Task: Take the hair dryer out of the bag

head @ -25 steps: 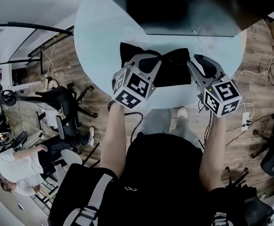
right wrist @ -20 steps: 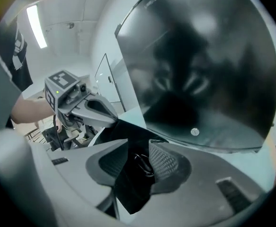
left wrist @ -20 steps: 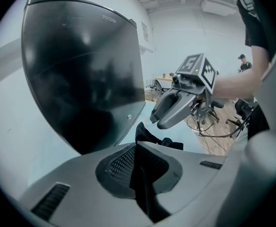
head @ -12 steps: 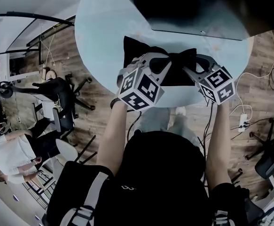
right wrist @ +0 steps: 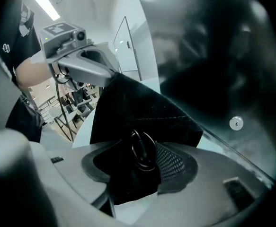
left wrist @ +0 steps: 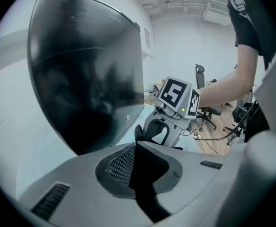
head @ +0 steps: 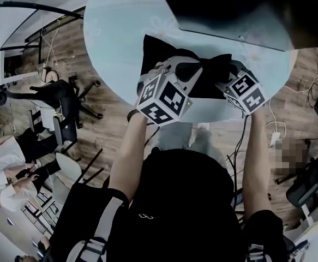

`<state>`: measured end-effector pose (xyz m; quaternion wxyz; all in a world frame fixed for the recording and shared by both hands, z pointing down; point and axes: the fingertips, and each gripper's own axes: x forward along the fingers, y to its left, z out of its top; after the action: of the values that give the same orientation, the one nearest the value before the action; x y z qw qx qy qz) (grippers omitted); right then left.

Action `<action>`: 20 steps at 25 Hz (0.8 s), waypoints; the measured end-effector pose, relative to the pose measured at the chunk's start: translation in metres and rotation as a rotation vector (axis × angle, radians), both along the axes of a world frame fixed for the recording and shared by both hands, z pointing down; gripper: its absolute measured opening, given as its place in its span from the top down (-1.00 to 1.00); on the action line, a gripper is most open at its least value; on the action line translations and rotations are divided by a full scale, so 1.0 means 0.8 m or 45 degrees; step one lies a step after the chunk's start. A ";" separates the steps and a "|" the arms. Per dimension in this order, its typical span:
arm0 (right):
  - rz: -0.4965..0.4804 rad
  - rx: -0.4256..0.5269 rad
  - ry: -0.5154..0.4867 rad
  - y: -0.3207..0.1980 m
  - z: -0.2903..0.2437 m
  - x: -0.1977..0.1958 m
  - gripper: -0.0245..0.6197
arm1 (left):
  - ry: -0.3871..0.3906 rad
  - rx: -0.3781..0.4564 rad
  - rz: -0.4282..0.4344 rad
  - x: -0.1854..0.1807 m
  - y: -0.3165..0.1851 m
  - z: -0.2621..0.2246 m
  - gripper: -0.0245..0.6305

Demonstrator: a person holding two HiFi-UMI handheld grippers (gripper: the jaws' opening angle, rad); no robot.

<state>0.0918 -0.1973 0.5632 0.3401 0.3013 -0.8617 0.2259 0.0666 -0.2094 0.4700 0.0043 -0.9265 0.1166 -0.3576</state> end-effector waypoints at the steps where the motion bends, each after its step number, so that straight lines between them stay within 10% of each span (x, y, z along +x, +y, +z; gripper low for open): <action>1: -0.025 -0.002 0.019 0.000 0.005 -0.002 0.22 | 0.019 -0.016 -0.017 -0.001 -0.002 0.001 0.88; 13: -0.271 0.265 0.434 -0.013 0.022 -0.001 0.49 | 0.139 -0.135 -0.111 -0.010 -0.008 0.007 0.88; 20: -0.222 0.272 0.432 -0.010 0.022 0.005 0.50 | 0.158 -0.136 -0.165 -0.011 -0.007 0.013 0.87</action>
<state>0.0958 -0.2051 0.5811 0.4645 0.2937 -0.8340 0.0490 0.0575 -0.2153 0.4804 -0.0755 -0.9364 0.1569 -0.3048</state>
